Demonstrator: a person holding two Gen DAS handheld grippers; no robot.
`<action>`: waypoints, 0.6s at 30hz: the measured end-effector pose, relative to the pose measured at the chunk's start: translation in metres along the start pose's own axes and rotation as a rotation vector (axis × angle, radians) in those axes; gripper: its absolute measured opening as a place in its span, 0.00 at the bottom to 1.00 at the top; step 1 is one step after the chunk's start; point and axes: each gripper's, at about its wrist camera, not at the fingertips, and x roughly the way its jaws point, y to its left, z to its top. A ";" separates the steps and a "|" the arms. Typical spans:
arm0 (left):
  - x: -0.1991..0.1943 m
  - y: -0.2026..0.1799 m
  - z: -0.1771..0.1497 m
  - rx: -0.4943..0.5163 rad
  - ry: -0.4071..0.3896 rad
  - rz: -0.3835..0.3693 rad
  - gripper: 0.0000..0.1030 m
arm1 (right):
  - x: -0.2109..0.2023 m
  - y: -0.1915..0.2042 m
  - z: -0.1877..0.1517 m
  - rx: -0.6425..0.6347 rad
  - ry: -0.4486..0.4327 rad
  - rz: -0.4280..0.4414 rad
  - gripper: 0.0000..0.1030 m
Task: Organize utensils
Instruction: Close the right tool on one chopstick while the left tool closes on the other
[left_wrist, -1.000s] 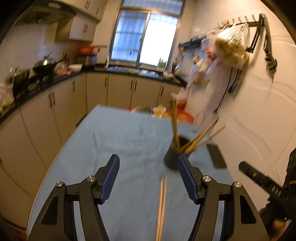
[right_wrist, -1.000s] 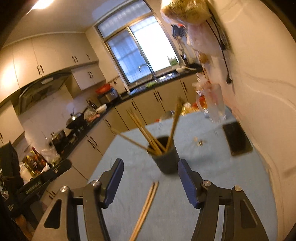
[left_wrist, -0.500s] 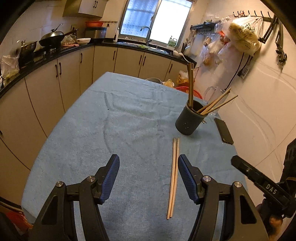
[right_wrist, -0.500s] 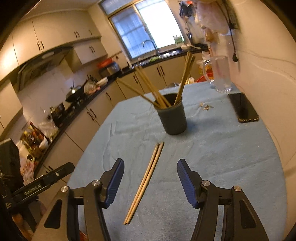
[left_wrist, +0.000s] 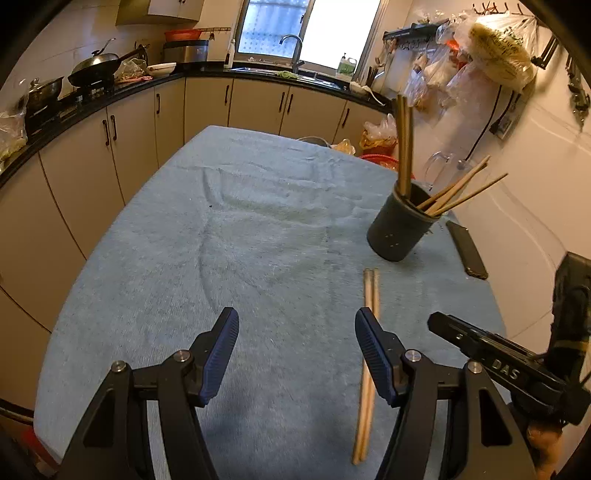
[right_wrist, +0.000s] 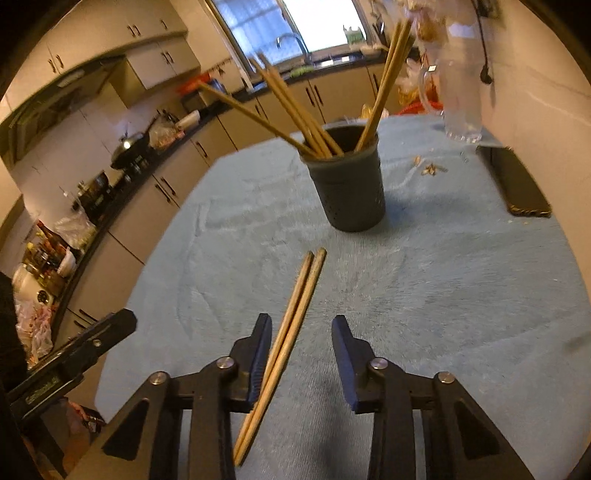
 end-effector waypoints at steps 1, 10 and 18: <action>0.003 0.001 0.001 0.000 0.005 0.000 0.64 | 0.007 0.000 0.003 0.003 0.012 0.001 0.34; 0.039 0.007 0.008 0.000 0.064 -0.005 0.64 | 0.066 -0.004 0.031 0.024 0.102 -0.054 0.28; 0.061 -0.001 0.010 0.022 0.097 -0.005 0.64 | 0.104 0.000 0.048 0.005 0.155 -0.091 0.18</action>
